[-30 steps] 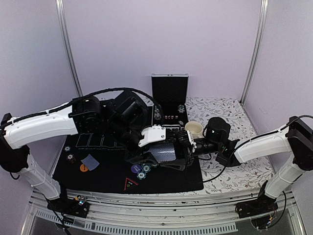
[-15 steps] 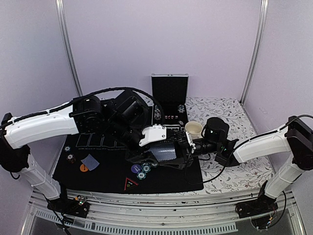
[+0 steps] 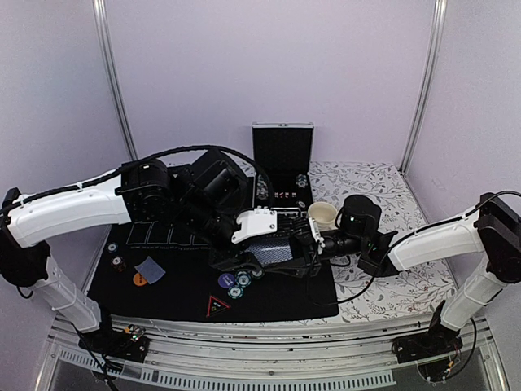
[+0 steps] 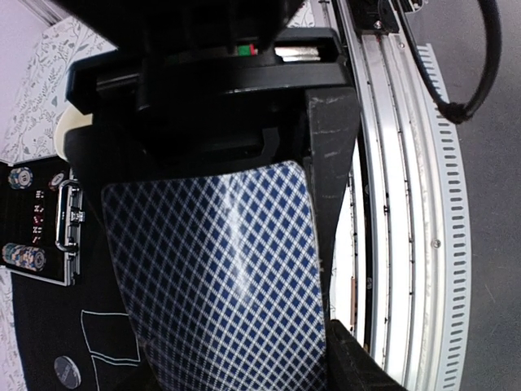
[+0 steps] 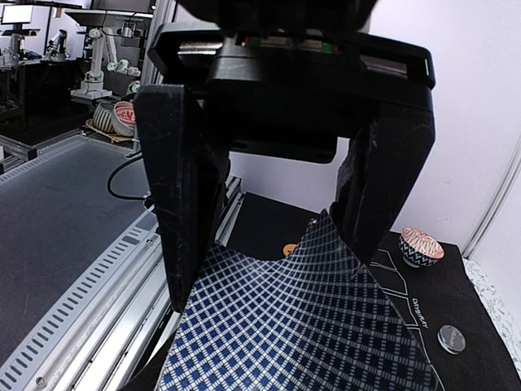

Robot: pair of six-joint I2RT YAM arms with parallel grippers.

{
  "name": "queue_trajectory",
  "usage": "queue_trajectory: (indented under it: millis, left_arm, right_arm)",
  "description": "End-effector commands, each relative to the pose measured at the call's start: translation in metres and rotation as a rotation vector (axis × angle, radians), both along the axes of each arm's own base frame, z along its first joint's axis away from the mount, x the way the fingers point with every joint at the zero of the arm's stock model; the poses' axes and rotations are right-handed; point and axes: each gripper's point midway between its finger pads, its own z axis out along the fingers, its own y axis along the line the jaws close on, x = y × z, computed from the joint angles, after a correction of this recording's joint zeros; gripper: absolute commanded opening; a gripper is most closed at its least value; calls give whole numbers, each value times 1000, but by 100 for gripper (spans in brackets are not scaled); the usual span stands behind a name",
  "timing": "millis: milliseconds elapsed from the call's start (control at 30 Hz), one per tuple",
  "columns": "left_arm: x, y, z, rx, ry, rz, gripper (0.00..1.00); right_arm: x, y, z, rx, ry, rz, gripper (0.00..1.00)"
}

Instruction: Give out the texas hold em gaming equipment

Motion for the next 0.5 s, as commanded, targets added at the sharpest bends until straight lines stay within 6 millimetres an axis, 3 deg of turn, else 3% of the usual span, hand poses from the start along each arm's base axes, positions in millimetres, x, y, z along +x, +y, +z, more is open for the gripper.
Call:
queue_trajectory:
  millis: [0,200,467]
  left_arm:
    - [-5,-8,10,-36,-19,-26,52]
    - [-2,-7,15,-50,-47,-17,54]
    - [0,-3,9,-30,-55,-6,53]
  right_arm:
    - [3,3,11,21,-3,-9,47]
    - [2,2,10,18,2,-9,48]
    - [-5,-5,20,36,27,5,70]
